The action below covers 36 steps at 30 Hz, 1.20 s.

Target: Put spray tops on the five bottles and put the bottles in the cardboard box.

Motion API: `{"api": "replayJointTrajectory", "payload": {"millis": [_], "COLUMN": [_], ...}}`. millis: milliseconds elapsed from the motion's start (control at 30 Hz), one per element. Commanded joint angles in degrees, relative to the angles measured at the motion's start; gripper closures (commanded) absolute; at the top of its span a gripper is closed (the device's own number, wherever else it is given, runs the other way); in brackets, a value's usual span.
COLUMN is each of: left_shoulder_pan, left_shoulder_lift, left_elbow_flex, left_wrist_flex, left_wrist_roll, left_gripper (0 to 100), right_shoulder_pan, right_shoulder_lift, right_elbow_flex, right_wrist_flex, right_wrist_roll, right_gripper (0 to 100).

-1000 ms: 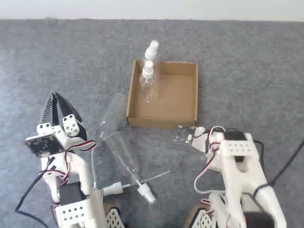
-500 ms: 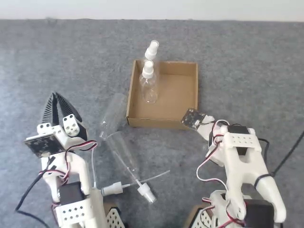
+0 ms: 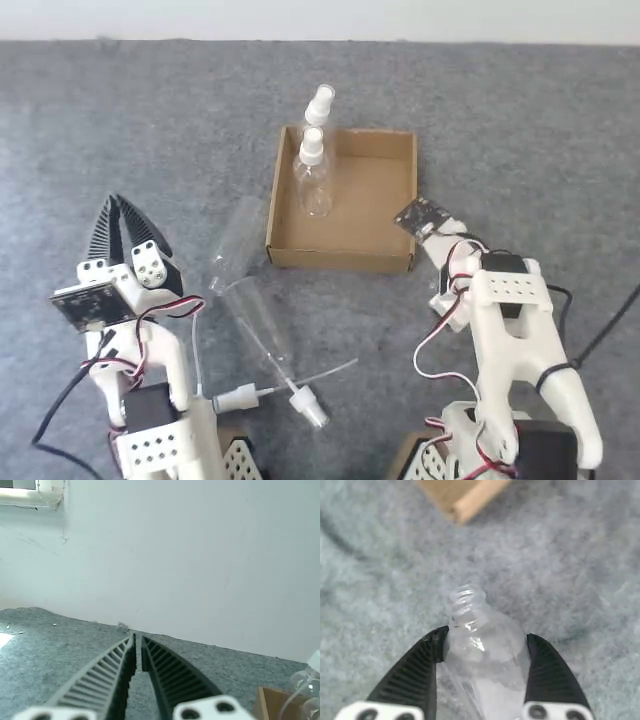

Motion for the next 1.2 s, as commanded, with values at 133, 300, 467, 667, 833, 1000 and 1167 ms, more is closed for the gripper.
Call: {"api": "replayJointTrajectory", "payload": {"millis": [133, 300, 467, 667, 833, 1000, 1167], "left_shoulder_pan": [-0.09, -0.09, -0.09, -0.09, -0.09, -0.09, -0.18], "left_shoulder_lift": [-1.14, -1.14, -1.14, -1.14, -1.14, -1.14, -1.14], "left_elbow_flex": [-0.48, -0.48, -0.48, -0.48, -0.48, -0.48, -0.48], "left_wrist_flex": [0.18, 0.18, 0.18, 0.18, 0.18, 0.18, 0.18], "left_wrist_roll": [-0.44, -0.44, -0.44, -0.44, -0.44, -0.44, -0.44], "left_gripper": [98, 98, 98, 98, 98, 98, 98], "right_shoulder_pan": [-1.71, -5.85, -7.78, -8.75, -10.24, -9.89, -7.69], "right_shoulder_lift": [0.40, 0.40, 0.40, 0.31, 0.31, 0.40, 0.40], "right_elbow_flex": [-3.69, -3.69, -3.69, -3.69, -3.60, -3.25, -2.46], "right_wrist_flex": [0.22, 5.93, 7.43, 7.16, 7.25, 7.69, 7.25], "right_wrist_roll": [-9.76, -10.29, -9.93, -6.51, -1.58, 7.12, 13.19], "right_gripper": [90.2, 83.1, 70.8, 60.7, 60.8, 61.1, 69.4]}}
